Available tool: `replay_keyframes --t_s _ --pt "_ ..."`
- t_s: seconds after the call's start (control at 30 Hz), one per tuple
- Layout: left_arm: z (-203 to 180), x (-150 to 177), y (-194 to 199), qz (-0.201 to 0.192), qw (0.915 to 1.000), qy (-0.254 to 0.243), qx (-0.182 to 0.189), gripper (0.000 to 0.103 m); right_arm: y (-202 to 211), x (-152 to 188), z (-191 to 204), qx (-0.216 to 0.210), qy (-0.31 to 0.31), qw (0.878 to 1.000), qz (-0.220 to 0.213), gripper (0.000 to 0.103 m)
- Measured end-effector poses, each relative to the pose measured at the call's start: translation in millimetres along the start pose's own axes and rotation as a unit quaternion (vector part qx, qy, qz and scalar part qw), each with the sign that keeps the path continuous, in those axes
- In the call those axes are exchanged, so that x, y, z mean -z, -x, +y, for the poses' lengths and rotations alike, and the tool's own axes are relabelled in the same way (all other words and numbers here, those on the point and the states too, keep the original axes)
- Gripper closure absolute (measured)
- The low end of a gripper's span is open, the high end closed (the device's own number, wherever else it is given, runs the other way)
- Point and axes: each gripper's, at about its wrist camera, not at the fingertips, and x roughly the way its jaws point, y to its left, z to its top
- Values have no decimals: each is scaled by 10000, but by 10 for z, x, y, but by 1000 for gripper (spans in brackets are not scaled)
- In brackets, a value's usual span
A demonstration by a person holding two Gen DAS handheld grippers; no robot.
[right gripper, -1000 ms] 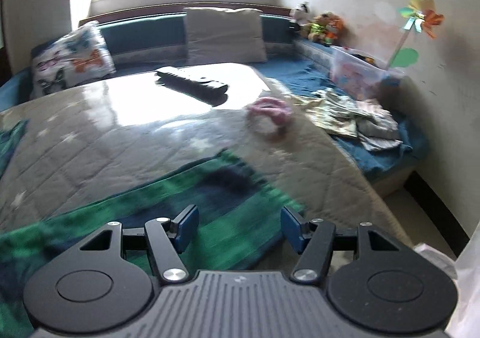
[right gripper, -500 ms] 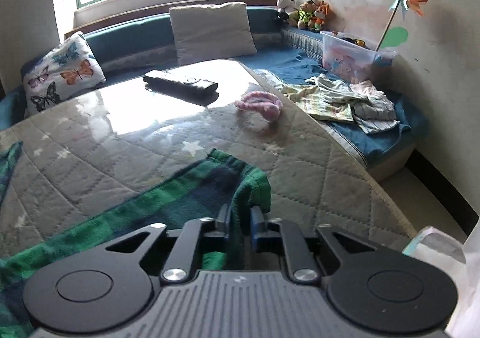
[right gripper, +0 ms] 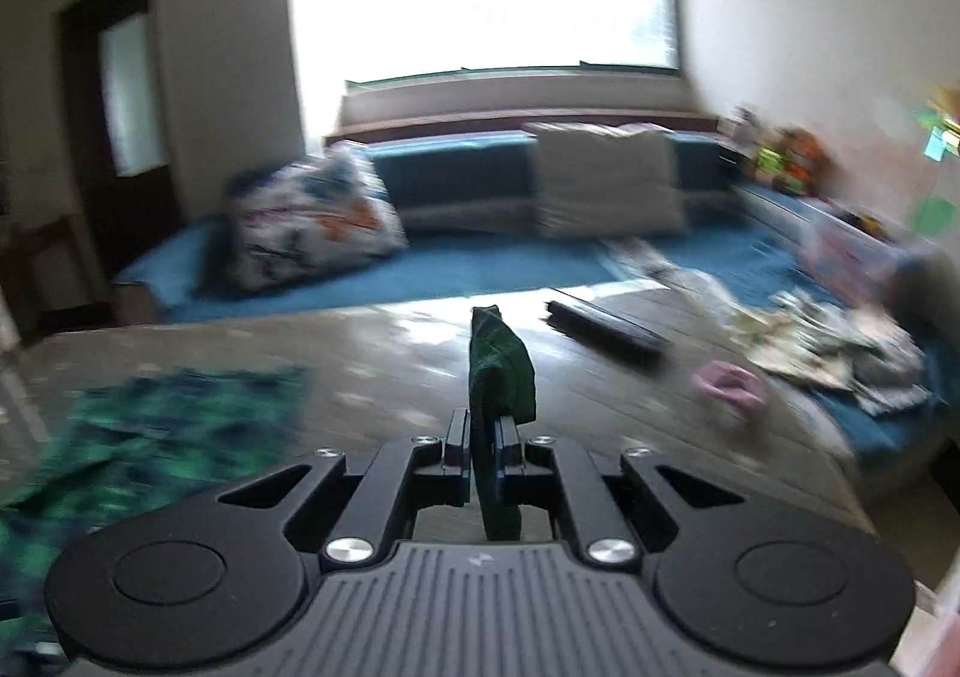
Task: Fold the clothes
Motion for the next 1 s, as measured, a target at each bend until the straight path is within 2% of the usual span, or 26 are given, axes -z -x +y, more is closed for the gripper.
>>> replay_keyframes --t_s 0.23,0.6,0.83,0.93,1.0 --pt "489 276 181 71 9972 521 -525 26 100 -139 1048 -1063 709 9918 -40 97" --pt "877 617 371 176 9906 1089 -813 26 -27 164 2556 -2327 1624 9575 511 97" --pt "932 691 396 200 9886 1237 -834 26 -44 571 2962 -2793 1803 9385 938 94" --pt "933 685 390 201 9884 1249 -843 26 -71 644 3028 -2950 1799 9321 1089 82" --pt "931 669 384 197 9883 1252 -849 26 -12 650 2992 -3007 1821 9302 1059 79"
